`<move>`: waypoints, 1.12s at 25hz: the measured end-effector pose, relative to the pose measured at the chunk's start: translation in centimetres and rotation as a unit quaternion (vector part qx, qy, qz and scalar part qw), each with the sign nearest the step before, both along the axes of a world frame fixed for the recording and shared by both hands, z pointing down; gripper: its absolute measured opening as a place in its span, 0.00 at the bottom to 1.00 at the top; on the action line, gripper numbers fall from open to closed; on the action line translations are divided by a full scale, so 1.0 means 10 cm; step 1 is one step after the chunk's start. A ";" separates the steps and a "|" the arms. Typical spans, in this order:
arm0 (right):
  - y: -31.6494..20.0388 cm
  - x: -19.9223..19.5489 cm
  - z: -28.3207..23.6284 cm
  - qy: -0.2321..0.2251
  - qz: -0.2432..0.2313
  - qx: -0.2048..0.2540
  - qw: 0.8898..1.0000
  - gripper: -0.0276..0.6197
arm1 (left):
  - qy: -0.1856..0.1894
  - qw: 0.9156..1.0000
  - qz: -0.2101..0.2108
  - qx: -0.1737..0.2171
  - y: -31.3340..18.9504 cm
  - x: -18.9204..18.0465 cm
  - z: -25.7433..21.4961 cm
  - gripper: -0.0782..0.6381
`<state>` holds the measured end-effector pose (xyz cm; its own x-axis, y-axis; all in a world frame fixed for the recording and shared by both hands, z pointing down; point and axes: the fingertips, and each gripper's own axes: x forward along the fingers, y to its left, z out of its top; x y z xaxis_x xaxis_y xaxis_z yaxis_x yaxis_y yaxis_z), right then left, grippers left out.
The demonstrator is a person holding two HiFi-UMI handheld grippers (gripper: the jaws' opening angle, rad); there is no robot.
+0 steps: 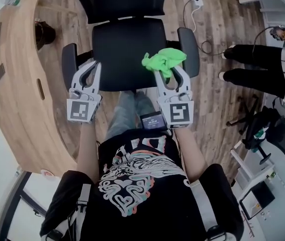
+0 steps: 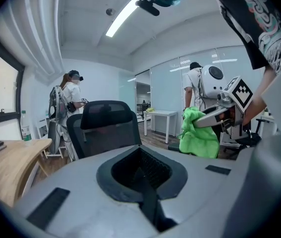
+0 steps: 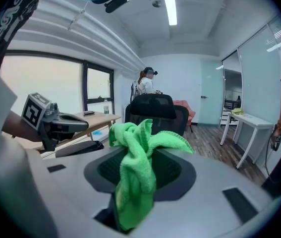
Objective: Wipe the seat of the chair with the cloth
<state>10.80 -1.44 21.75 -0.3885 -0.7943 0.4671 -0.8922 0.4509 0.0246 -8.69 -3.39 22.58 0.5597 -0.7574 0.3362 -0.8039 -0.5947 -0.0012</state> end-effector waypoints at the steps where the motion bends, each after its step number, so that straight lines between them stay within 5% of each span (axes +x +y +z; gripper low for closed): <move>1: -0.01 -0.03 0.05 0.002 -0.001 -0.003 1.000 0.27 | 0.001 1.000 -0.001 -0.004 0.00 -0.01 0.05 0.11; 20: -0.18 -0.38 1.17 0.025 -0.033 -0.033 0.999 0.27 | 0.020 0.998 0.013 -0.051 -0.14 0.02 1.27 0.11; 28: -0.17 -0.49 1.74 0.035 -0.042 -0.048 0.997 0.27 | -0.005 0.996 -0.008 -0.085 -0.16 -0.16 1.84 0.11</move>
